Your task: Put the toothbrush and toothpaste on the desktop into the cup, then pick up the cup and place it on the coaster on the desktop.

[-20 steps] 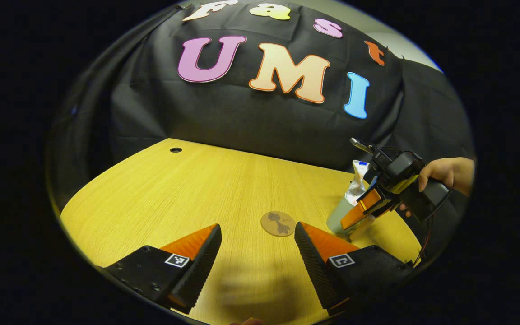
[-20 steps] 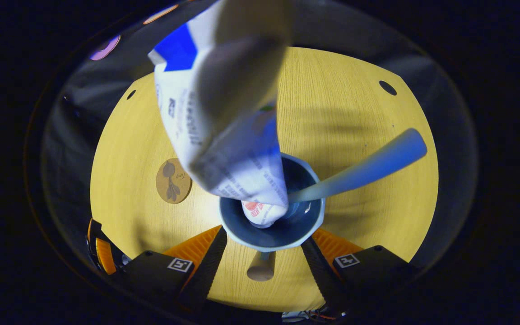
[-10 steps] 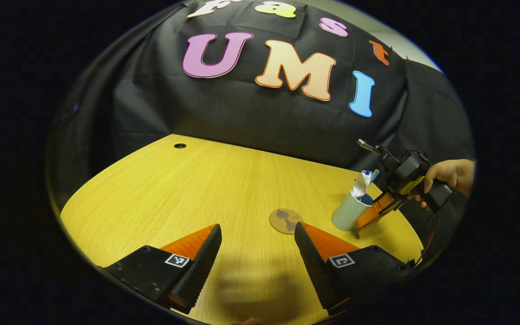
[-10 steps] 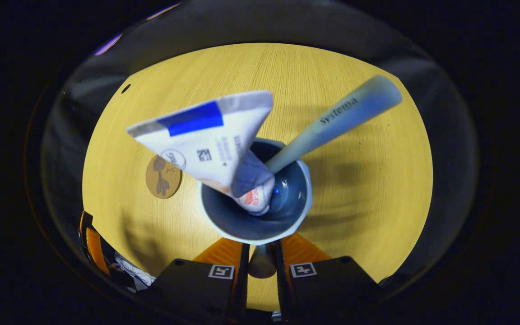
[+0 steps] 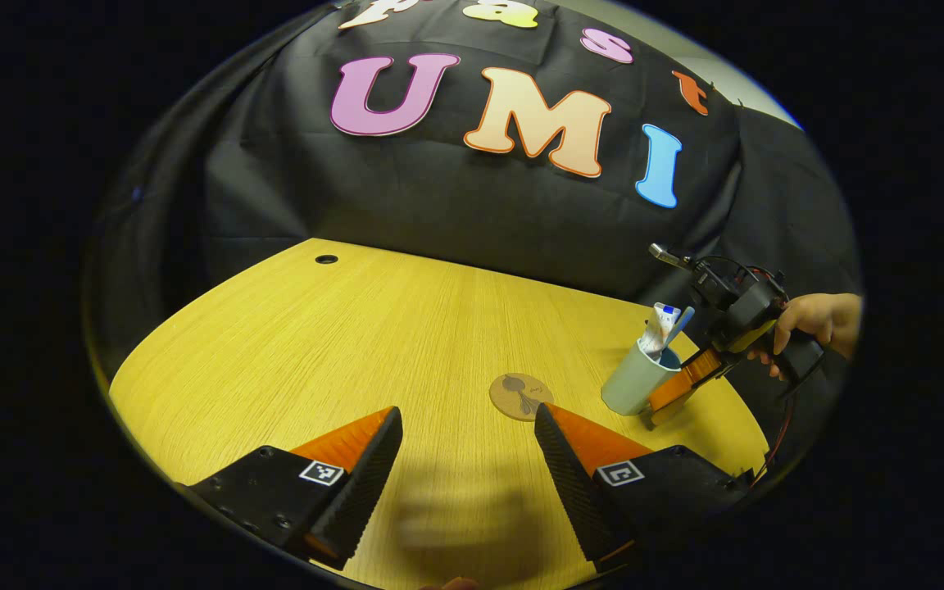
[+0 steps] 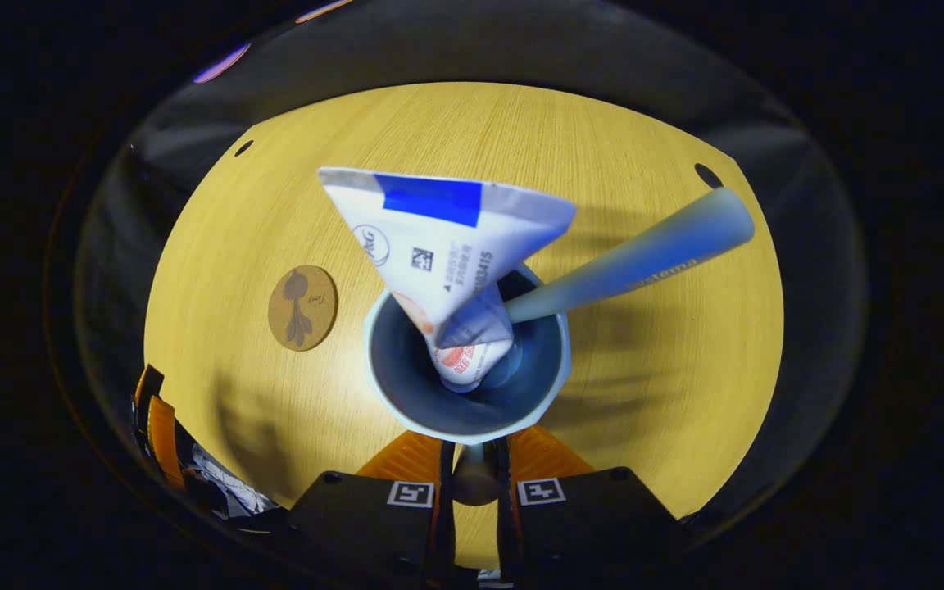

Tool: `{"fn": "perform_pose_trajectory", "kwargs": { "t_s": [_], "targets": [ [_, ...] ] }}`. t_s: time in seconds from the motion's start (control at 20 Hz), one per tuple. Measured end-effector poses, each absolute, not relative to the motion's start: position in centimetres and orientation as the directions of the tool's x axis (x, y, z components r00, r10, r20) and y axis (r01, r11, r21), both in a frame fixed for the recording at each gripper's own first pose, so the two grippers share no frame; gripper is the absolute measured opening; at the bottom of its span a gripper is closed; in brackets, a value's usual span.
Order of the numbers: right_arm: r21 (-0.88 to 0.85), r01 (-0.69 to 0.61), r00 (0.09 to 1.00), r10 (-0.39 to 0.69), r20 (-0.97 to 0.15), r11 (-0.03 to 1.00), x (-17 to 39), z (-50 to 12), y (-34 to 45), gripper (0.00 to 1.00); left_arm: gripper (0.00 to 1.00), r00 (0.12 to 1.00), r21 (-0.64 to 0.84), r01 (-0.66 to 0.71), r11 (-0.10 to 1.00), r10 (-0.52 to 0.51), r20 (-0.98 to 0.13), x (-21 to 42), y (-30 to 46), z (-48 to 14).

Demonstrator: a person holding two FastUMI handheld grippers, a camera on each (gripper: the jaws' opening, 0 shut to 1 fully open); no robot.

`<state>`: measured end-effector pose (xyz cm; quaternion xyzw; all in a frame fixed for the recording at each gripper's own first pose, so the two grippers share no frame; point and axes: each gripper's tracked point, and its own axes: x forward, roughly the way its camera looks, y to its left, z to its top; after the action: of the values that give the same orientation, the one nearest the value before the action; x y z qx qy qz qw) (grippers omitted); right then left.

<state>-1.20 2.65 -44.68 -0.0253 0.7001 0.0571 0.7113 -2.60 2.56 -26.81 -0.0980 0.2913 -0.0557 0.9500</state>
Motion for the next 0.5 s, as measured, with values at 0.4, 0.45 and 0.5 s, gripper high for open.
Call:
{"fn": "perform_pose_trajectory", "kwargs": {
  "t_s": [0.4,0.45,0.5],
  "targets": [
    [0.103,-0.137,0.062,0.112,-0.992,0.985,0.2,-42.8,5.7,0.18,0.95,0.823,-0.218,0.051,0.975,-0.165,-0.544,-2.5,2.4,-26.7],
    [0.115,-0.140,0.059,0.124,-0.991,0.983,0.2,-42.7,6.2,0.18,0.95,0.824,-0.217,0.051,0.975,-0.164,-0.542,-2.4,2.5,-26.7],
    [0.120,-0.148,0.061,0.130,-0.990,0.982,0.3,-42.6,6.7,0.18,0.95,0.825,-0.216,0.051,0.975,-0.163,-0.541,-2.4,2.5,-26.6]
  ]
}}
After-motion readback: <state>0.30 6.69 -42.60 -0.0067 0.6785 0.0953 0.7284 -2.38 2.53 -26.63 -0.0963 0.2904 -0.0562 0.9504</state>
